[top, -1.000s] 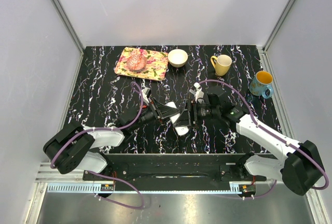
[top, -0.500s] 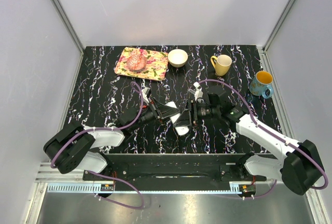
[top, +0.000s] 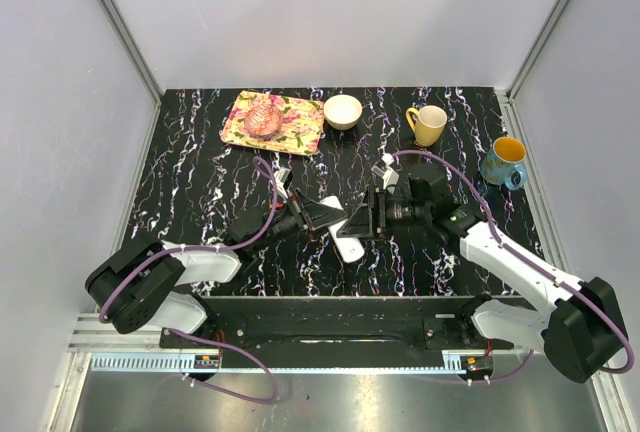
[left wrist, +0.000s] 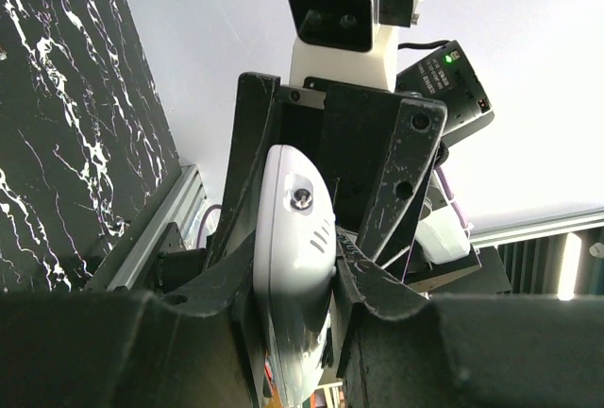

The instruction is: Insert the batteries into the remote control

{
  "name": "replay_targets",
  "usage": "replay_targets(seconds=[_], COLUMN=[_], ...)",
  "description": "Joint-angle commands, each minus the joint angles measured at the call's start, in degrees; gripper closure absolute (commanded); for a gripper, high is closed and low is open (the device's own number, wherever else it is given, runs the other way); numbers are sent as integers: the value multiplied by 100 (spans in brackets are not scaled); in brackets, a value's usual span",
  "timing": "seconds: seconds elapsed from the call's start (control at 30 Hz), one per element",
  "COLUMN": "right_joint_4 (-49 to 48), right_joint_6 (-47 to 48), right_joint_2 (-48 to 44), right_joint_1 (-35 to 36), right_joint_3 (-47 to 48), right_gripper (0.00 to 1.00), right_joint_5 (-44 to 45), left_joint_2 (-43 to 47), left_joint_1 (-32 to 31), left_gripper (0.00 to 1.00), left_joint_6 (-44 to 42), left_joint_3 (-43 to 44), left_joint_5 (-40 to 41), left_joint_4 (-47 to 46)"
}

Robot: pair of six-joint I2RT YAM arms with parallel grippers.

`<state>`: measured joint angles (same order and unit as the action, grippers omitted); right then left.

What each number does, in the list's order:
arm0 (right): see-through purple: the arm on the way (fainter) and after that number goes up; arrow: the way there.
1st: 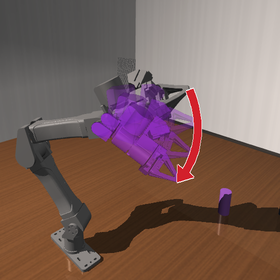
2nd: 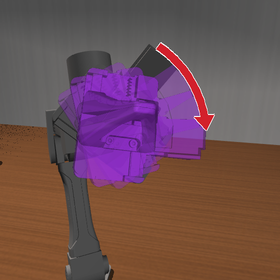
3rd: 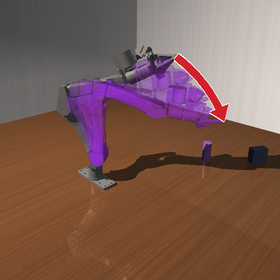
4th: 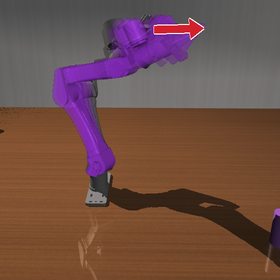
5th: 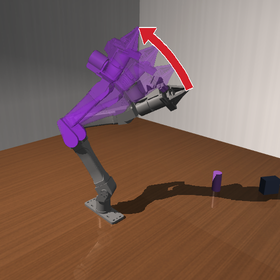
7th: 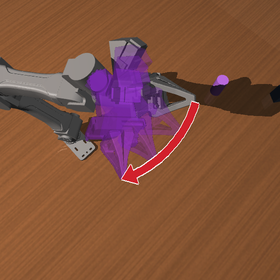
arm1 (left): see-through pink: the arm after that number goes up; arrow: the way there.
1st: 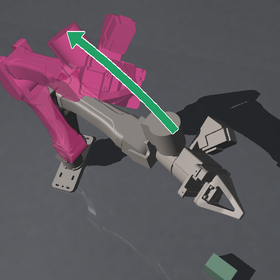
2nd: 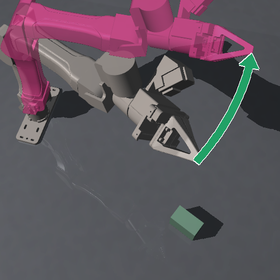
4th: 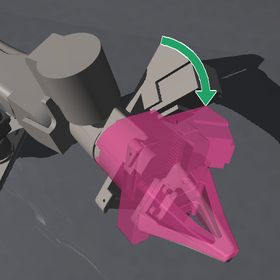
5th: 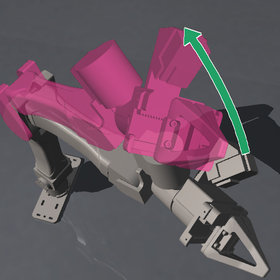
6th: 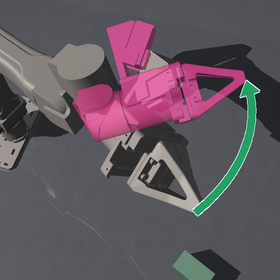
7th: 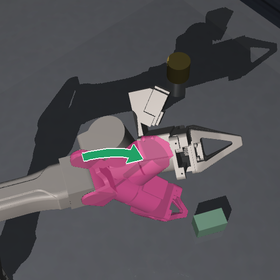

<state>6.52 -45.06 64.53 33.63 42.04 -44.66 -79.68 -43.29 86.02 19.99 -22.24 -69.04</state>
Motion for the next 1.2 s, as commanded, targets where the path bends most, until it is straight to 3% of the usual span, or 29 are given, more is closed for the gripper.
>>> replay_targets(seconds=[0.0, 0.2, 0.5, 0.63, 0.77, 0.8, 0.87, 0.93, 0.97, 1.07, 1.17], right_joint_4=[-441, -511, -784, -793, -855, -872, -863, -881, -855, -505, -135], right_joint_6=[-223, -223, -337, -337, -372, -381, -416, -416, -407, -241, -74], right_joint_2=[-222, -169, -125, -117, -55, -37, -20, -20, -81, -204, -274], right_joint_1=[-119, -155, -155, -155, -163, -155, -155, -155, -163, -155, -155], right_joint_3=[-73, -135, -310, -363, -399, -390, -381, -364, -337, -206, -21], right_gripper=[35, 46, 50, 60, 82, 96, 100, 100, 100, 100, 100], right_joint_5=[-148, -332, -983, -982, -1114, -1132, -1158, -1176, -1133, -1027, -886], left_joint_2=[110, 181, 277, 286, 286, 295, 313, 348, 357, 497, 646], left_joint_1=[-31, -31, 5, 13, 13, 13, 13, 13, 5, 40, 119], left_gripper=[100, 100, 100, 100, 100, 100, 100, 88, 70, 47, 38], left_joint_6=[-32, -59, -173, -182, -208, -217, -269, -322, -375, -533, -656], left_joint_3=[23, 23, 189, 207, 207, 207, 199, 207, 216, 234, 190], left_joint_5=[-123, -88, -61, -53, -35, -17, 0, 44, 53, 149, 325], left_joint_4=[-462, -374, -137, -110, -101, -75, -5, 135, 188, 469, 707])
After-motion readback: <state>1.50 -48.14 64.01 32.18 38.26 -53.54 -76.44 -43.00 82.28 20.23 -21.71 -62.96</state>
